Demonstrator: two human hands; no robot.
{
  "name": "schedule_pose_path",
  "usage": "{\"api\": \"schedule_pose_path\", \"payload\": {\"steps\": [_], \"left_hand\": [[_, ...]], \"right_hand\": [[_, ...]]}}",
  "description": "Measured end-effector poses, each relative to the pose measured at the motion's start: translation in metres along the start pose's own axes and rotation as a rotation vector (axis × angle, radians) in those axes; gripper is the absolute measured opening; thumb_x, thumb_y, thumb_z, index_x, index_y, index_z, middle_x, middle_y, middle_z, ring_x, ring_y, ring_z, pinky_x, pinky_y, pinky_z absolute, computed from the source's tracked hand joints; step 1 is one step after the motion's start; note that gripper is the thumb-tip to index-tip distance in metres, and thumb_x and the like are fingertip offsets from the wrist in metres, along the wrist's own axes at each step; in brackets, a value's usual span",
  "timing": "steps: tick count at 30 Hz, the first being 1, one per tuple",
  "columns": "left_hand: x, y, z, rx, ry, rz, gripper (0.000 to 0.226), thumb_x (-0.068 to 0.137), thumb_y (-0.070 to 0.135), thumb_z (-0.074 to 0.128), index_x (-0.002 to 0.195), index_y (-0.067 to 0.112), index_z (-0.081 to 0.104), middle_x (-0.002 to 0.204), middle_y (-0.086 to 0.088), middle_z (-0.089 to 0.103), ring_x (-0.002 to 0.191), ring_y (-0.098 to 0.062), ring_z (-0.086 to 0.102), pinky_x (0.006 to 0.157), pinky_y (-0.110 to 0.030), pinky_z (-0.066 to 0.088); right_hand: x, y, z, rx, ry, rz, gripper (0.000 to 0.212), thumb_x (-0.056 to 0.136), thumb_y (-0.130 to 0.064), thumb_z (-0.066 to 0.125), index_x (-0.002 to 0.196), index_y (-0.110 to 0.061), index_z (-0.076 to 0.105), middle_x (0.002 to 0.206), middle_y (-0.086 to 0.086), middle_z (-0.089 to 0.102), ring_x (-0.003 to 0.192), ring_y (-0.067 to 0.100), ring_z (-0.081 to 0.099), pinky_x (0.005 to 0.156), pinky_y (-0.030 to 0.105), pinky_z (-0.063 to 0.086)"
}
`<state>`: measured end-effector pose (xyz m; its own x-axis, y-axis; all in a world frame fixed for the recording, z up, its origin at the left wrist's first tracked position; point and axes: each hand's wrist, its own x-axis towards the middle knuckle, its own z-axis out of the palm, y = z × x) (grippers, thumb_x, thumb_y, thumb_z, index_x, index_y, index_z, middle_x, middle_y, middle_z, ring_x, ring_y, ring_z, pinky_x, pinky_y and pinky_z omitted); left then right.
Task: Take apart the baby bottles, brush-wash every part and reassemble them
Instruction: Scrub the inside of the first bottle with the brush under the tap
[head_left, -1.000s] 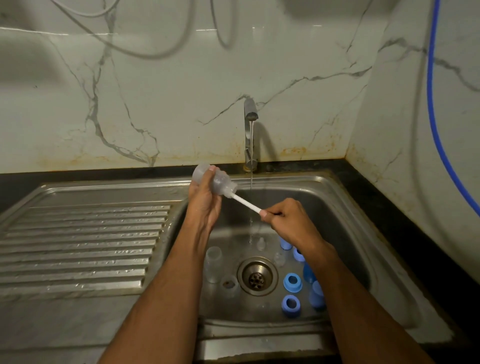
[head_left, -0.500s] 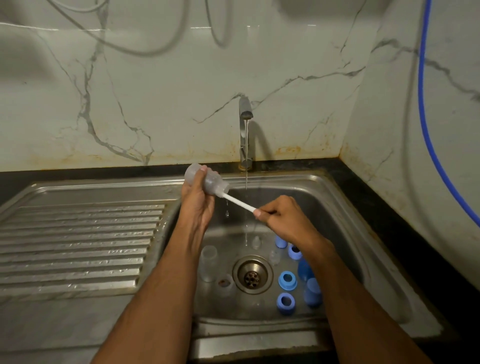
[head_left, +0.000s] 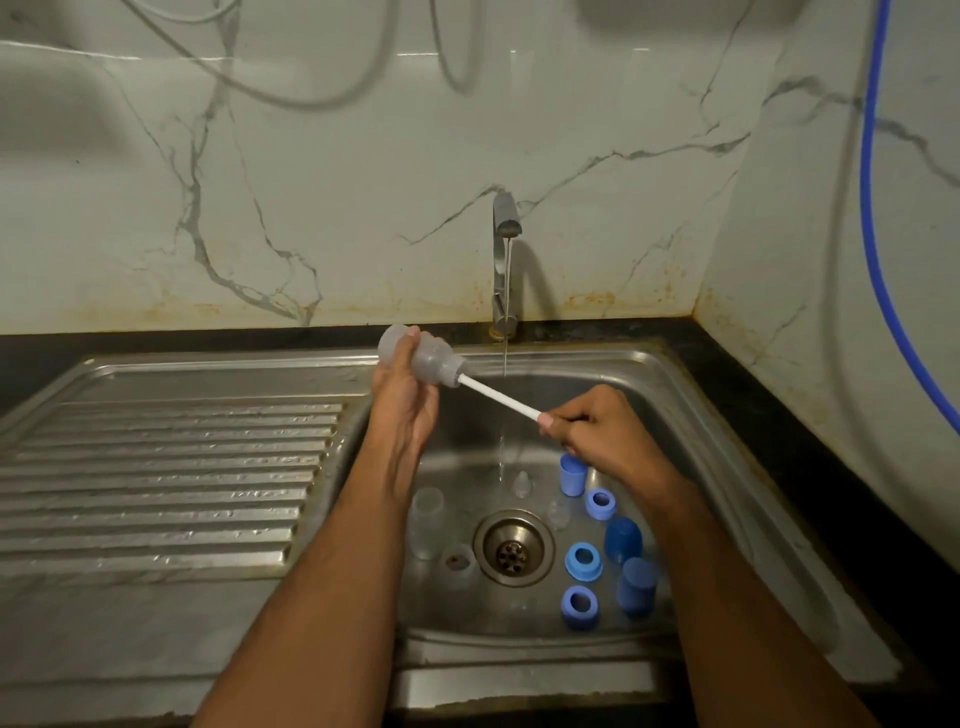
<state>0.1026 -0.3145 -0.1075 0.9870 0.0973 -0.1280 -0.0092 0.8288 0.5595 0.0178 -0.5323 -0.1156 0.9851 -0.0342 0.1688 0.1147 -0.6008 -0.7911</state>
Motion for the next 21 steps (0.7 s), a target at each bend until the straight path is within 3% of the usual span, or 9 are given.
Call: {"api": "schedule_pose_path", "payload": {"steps": [3,6,10,12,14,19,21], "left_hand": [[-0.007,-0.006,0.005,0.120,-0.074,-0.018,0.008,0.097,0.008,0.061,0.098,0.002,0.056,0.084,-0.013,0.058,0.066,-0.019,0.064,0.065,-0.042,0.057],[-0.010,-0.012,0.007,0.199,-0.074,0.019,0.012,0.097,0.011,0.064,0.089,0.005,0.056,0.073,-0.008,0.063,0.061,-0.017,0.065,0.070,-0.045,0.054],[-0.008,-0.005,0.006,0.259,-0.100,0.073,0.023,0.098,0.020,0.063,0.078,0.011,0.067,0.067,0.000,0.069,0.064,-0.011,0.068,0.072,-0.037,0.058],[-0.006,-0.002,0.004,0.181,-0.098,0.070,0.011,0.095,0.015,0.066,0.088,0.008,0.063,0.075,-0.005,0.066,0.073,-0.016,0.067,0.082,-0.040,0.058],[-0.005,-0.002,0.003,0.161,-0.036,0.054,0.022,0.088,0.013,0.074,0.104,0.007,0.059,0.096,-0.010,0.062,0.091,-0.021,0.064,0.094,-0.045,0.056],[0.001,0.007,-0.004,-0.065,0.060,0.016,0.061,0.077,0.006,0.083,0.129,0.008,0.050,0.130,-0.018,0.059,0.109,-0.026,0.065,0.087,-0.043,0.061],[0.004,0.009,-0.009,-0.101,0.071,0.016,0.065,0.077,0.005,0.083,0.132,0.009,0.048,0.130,-0.018,0.058,0.111,-0.026,0.065,0.090,-0.045,0.060]], "right_hand": [[0.000,-0.003,0.007,0.000,0.018,-0.018,0.018,0.095,-0.026,0.071,0.082,-0.018,0.081,0.058,0.011,0.066,0.053,0.016,0.056,0.062,0.044,0.056],[-0.002,-0.001,0.002,0.020,0.012,0.012,0.017,0.094,-0.026,0.071,0.083,-0.018,0.081,0.055,0.007,0.065,0.052,0.015,0.055,0.060,0.039,0.053],[-0.003,0.002,-0.011,0.034,-0.016,0.043,0.018,0.095,-0.024,0.070,0.084,-0.013,0.081,0.054,0.005,0.061,0.052,0.016,0.052,0.056,0.033,0.047],[-0.002,-0.001,-0.010,0.043,-0.035,0.048,0.018,0.096,-0.023,0.070,0.085,-0.012,0.080,0.055,0.007,0.061,0.052,0.016,0.052,0.056,0.031,0.046],[-0.002,-0.002,-0.008,0.038,-0.057,0.062,0.018,0.096,-0.022,0.069,0.087,-0.011,0.080,0.056,0.008,0.061,0.053,0.016,0.051,0.058,0.031,0.046],[-0.005,0.001,-0.019,-0.048,-0.041,0.078,0.016,0.095,-0.026,0.070,0.093,-0.014,0.081,0.071,0.015,0.071,0.064,0.020,0.061,0.073,0.042,0.057],[-0.003,-0.001,-0.016,-0.099,-0.044,0.060,0.015,0.095,-0.028,0.070,0.097,-0.017,0.081,0.076,0.010,0.073,0.076,0.024,0.068,0.081,0.043,0.058]]}}
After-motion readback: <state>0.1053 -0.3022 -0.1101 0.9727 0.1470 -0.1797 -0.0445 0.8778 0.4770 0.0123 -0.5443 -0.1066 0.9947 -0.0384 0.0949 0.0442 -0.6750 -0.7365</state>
